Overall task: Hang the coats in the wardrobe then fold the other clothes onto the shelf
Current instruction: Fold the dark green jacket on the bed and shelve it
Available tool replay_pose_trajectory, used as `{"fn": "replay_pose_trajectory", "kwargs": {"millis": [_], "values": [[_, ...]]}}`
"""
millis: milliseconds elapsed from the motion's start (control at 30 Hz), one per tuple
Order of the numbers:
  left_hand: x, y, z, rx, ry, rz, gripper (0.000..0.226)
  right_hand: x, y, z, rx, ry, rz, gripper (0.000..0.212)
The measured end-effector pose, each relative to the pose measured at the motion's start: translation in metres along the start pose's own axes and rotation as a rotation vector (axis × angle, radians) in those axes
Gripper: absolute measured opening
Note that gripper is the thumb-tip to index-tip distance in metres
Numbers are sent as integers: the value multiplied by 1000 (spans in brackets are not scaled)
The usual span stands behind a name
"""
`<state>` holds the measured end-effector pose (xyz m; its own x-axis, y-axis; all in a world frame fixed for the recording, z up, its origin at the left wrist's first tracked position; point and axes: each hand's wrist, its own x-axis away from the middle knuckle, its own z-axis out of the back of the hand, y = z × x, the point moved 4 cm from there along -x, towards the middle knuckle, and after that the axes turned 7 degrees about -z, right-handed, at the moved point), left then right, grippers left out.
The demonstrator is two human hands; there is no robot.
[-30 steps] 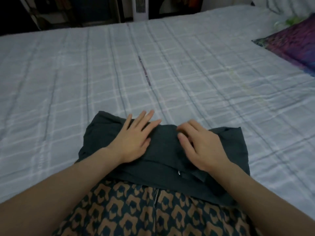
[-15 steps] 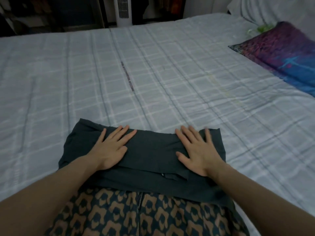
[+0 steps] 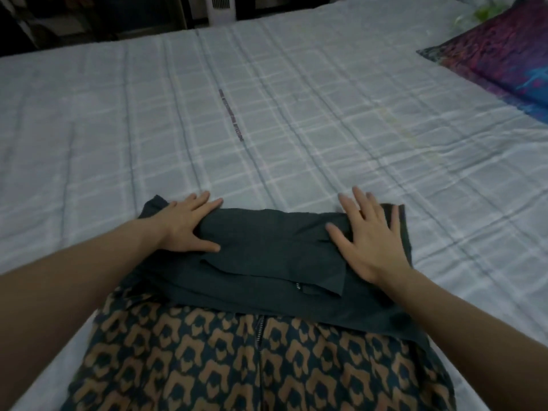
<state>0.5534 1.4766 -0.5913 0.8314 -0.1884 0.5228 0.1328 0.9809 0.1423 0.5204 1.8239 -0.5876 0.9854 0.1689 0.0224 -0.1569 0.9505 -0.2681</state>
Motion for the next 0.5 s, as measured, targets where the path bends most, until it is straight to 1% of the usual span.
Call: {"fn": "replay_pose_trajectory", "kwargs": {"millis": [67, 133, 200, 300, 367, 400, 433, 500], "values": [[2, -5, -14, 70, 12, -20, 136, 10, 11, -22, 86, -122, 25, 78], [0, -9, -22, 118, 51, -25, 139, 7, 20, -26, 69, -122, 7, 79], [-2, -9, -22, 140, 86, -32, 135, 3, 21, -23, 39, -128, 4, 77], [6, -1, -15, 66, 185, -57, 108, -2, 24, -17, -38, -243, 13, 74], [11, 8, -3, -94, 228, -86, 92, -10, 25, -4, -72, -332, 3, 71], [12, 15, 6, -169, 207, -98, 83, -17, 23, 6, -39, -358, -7, 66], [15, 22, 16, -205, 180, -91, 71, -22, 19, 17, 55, -375, -4, 58], [21, 33, 43, -242, 193, -37, 44, -29, 2, 41, 322, -379, 51, 41]]}}
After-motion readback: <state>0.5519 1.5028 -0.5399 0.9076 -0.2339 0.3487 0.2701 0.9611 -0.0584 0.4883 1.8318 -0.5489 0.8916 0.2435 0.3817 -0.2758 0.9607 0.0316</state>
